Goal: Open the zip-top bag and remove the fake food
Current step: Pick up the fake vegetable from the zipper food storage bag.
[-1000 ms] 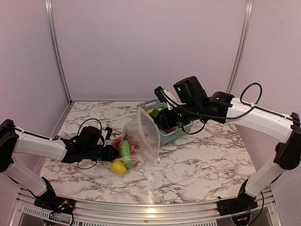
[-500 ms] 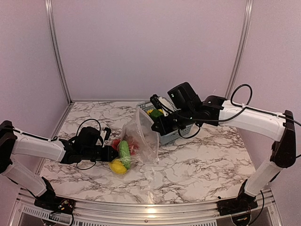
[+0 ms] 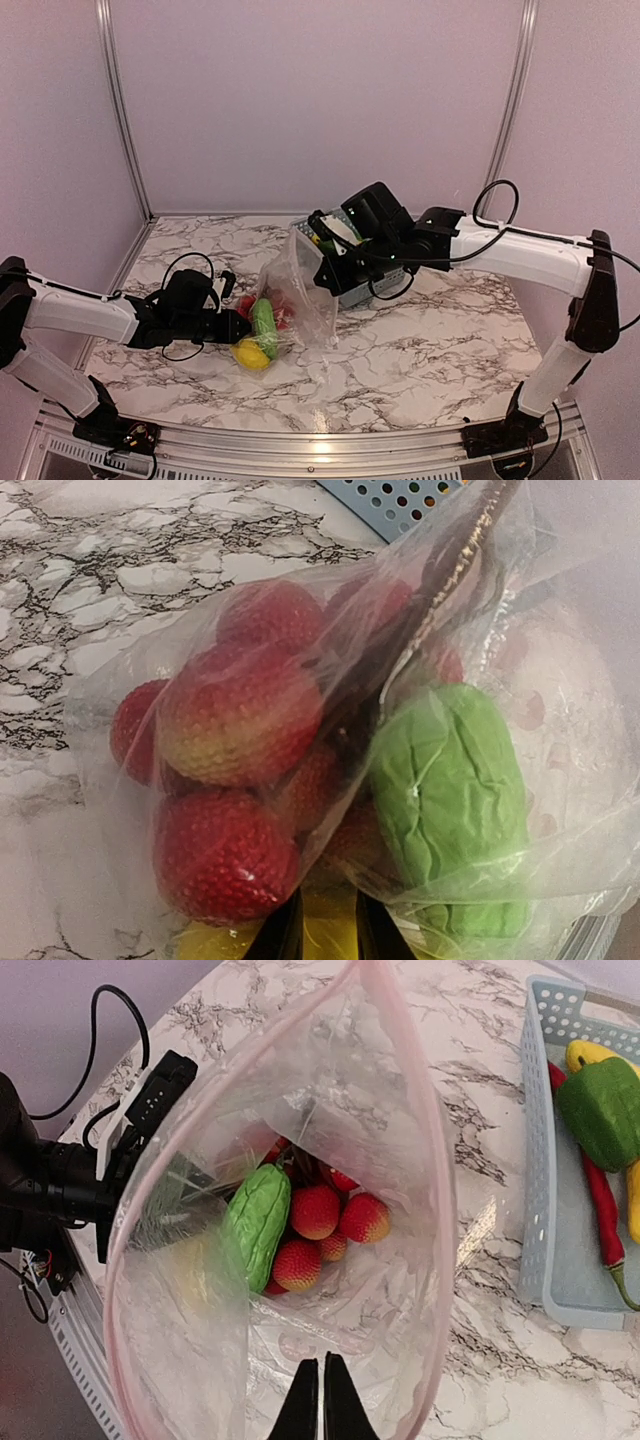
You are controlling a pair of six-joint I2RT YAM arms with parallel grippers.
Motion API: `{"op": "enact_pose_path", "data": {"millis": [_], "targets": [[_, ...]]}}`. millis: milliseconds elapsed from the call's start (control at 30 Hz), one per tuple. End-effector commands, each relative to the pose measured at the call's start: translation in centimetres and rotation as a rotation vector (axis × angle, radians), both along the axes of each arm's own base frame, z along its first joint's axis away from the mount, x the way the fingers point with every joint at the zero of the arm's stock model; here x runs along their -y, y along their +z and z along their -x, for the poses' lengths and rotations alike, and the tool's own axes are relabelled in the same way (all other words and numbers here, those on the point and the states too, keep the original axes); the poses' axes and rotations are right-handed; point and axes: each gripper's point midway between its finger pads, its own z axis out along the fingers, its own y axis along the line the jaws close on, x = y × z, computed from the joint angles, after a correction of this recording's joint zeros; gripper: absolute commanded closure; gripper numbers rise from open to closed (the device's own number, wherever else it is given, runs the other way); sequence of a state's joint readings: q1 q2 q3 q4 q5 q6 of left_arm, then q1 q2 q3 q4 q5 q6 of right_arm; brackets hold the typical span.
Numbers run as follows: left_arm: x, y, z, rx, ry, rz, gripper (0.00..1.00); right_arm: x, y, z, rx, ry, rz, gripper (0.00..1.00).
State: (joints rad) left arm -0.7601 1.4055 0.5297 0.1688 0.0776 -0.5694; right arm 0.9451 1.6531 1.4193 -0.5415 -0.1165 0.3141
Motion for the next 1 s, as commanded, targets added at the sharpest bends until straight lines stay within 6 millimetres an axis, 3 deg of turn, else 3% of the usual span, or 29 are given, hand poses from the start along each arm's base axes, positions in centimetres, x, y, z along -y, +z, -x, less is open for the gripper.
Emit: {"op": "enact_pose_path", "data": {"millis": [0,167,433,767,967], "targets": [[-1.3,-1.8,1.0,-0.049,0.012,-0.050,0.79,0.3,4.0,-0.7,0.064,-0.045,-0.034,0.95],[-1.4,-1.8,1.1,-0.049,0.012,-0.048,0.79,0.4,5.6,0.2,0.041,-0.022,-0.060,0.92],[-1.5,-1.9,1.2,-0.048,0.016,-0.045,0.79,0.0,6.7,1.2,0.014,0.012,-0.095,0.97],[-1.4,-1.8,1.1,-0.044,0.010,-0.044,0.79,-2.9,3.5,0.9,-0.050,0.075,-0.109,0.99],[-1.4,-1.7,1.2,-0.044,0.007,-0.043,0.79,-4.7,0.3,0.2,-0.084,0.090,-0.091,1.00]]}}
